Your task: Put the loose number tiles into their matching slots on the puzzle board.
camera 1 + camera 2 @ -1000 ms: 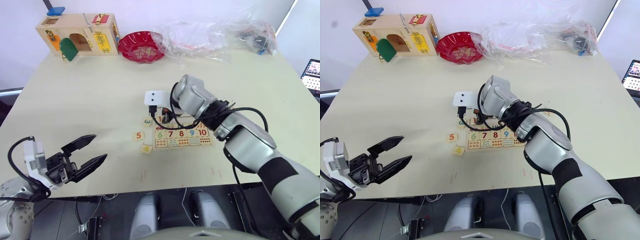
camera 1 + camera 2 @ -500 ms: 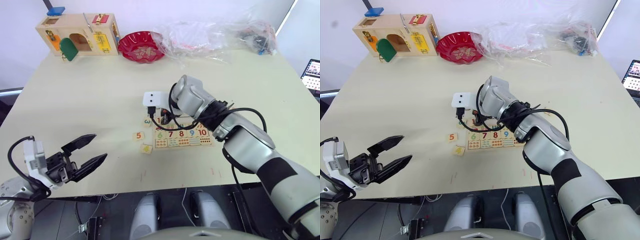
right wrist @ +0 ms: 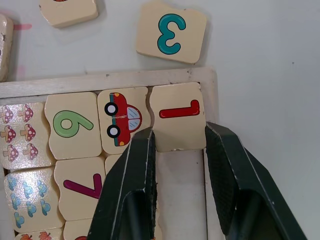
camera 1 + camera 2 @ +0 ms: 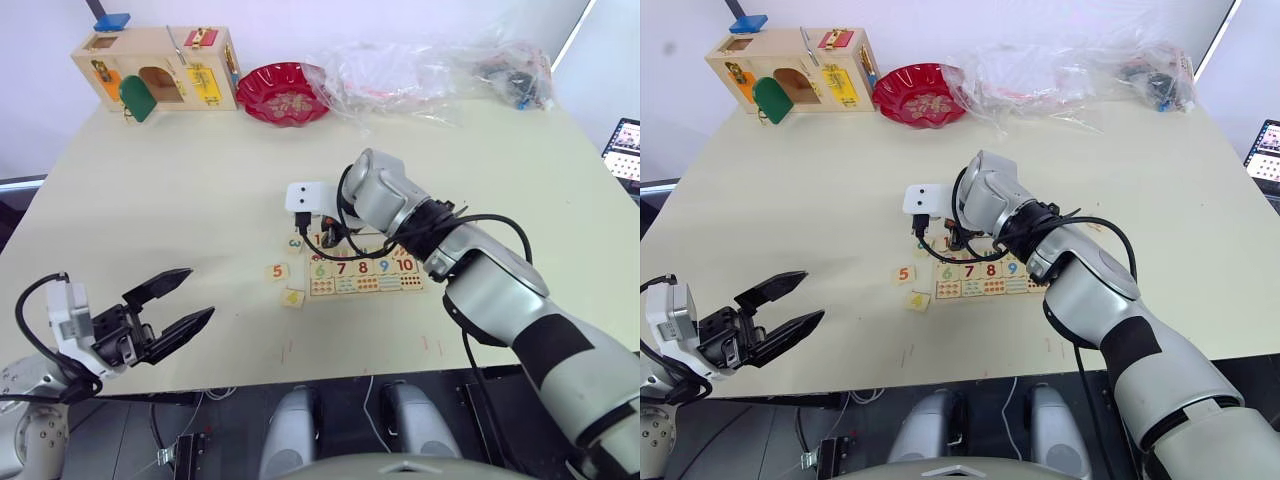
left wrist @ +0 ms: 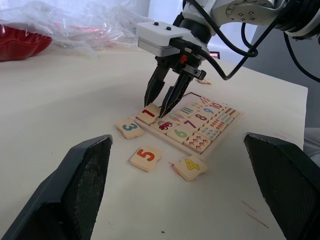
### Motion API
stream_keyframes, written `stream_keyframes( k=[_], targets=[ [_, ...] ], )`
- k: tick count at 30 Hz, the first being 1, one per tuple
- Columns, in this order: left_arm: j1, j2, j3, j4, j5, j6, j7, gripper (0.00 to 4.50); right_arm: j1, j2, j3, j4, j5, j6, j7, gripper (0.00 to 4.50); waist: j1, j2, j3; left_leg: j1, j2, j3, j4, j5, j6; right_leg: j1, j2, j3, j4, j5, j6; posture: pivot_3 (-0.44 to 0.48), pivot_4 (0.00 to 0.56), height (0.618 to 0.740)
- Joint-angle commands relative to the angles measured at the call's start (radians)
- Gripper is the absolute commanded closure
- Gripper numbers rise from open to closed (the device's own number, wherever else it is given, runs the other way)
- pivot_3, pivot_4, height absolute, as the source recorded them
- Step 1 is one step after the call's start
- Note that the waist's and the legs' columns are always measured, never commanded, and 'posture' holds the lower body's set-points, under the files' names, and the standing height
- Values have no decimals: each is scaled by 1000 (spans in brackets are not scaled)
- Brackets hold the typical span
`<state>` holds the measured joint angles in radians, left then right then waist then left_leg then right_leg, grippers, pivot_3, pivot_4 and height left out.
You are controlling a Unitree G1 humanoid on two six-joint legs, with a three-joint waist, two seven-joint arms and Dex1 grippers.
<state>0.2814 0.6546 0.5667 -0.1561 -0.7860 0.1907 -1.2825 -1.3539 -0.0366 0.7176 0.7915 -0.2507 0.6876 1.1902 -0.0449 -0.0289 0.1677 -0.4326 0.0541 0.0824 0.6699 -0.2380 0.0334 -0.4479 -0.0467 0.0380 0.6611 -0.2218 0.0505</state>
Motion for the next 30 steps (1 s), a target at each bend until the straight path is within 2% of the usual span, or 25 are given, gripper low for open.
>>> stream_keyframes(
  k=[1,27,29,30],
  targets=[
    [7,-7,18,-12,-3,-21,6,0,-28,3,-28,-10,-9,-14,3,3654,0,0,0,0,0,0,0,0,0,0,0,0,0,0,0,0,150,740],
    [17,-11,17,-20,-5,-29,17,0,-7,7,-29,-31,-24,-16,32,3654,0,0,0,0,0,-1,0,0,0,0,0,0,0,0,0,0,150,740],
    [16,-11,16,-20,-5,-29,19,0,-7,8,-31,-28,-24,-16,31,2641,0,0,0,0,0,-1,0,0,0,0,0,-1,0,0,0,0,150,740],
    [16,-11,16,-20,-5,-29,19,0,-8,8,-31,-27,-24,-16,30,2361,0,0,0,0,0,-1,0,0,0,0,0,-1,0,0,0,0,150,740]
  ],
)
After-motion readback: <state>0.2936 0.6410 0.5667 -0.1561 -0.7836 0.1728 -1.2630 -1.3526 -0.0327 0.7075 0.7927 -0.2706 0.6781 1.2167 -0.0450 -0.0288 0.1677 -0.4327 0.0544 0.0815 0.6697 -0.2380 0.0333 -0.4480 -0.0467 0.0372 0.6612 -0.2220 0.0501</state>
